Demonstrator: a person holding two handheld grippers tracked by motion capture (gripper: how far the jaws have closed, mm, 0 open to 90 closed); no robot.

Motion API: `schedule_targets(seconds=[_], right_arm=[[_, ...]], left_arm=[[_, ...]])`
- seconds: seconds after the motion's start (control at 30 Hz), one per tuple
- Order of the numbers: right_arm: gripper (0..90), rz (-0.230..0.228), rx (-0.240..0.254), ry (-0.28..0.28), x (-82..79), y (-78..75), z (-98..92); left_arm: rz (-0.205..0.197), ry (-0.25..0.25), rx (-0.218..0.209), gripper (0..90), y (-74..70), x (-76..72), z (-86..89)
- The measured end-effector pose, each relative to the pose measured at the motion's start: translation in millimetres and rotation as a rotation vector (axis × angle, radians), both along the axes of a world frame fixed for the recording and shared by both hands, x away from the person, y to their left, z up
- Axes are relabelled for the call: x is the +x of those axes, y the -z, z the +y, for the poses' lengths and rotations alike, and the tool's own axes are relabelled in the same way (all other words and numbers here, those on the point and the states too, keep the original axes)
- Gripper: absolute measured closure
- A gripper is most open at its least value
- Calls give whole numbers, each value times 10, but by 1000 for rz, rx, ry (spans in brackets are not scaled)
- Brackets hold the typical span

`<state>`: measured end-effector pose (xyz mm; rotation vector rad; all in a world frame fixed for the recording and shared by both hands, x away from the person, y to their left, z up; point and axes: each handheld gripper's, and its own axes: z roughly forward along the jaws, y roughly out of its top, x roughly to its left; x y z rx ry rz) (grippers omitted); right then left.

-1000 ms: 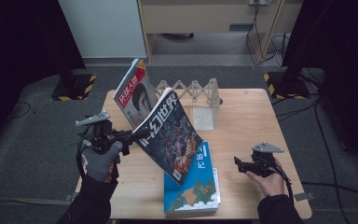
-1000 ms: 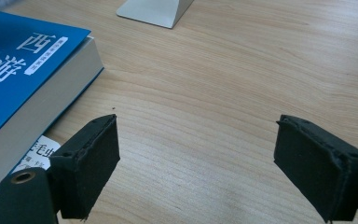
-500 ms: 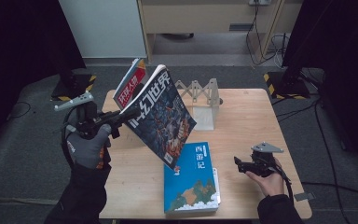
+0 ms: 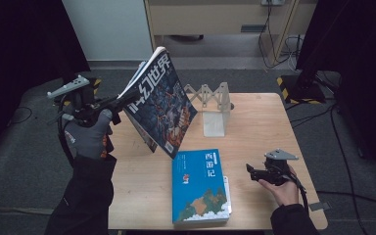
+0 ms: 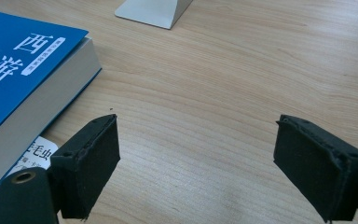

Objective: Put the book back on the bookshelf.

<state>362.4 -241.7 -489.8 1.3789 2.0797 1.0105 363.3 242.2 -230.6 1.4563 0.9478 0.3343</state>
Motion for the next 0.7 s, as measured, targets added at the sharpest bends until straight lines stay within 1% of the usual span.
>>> schedule_targets(seconds=[0.1,0.23,0.3,0.47,0.53,0.63,0.7], right_arm=[[146,0,-3,-2,2,1,-4],[146,2,-2,-1,3,3,-3],[146,-1,-3,-2,6,4,-4],[146,1,-6,-2,8,7,-3],[146,-1,-5,-4,9,7,-4],[146,-5,-4,-6,7,5,-5],[146,-5,-5,-6,10,6,-8]], left_arm=[[-14,-42,22,822,-55,28,37],[-21,-86,23,822,-103,57,105],[-33,-113,23,822,-132,64,145],[-56,-174,47,822,-205,100,208],[-59,-197,53,822,-219,131,216],[-59,-227,72,822,-219,192,205],[-60,-255,102,822,-218,246,181]])
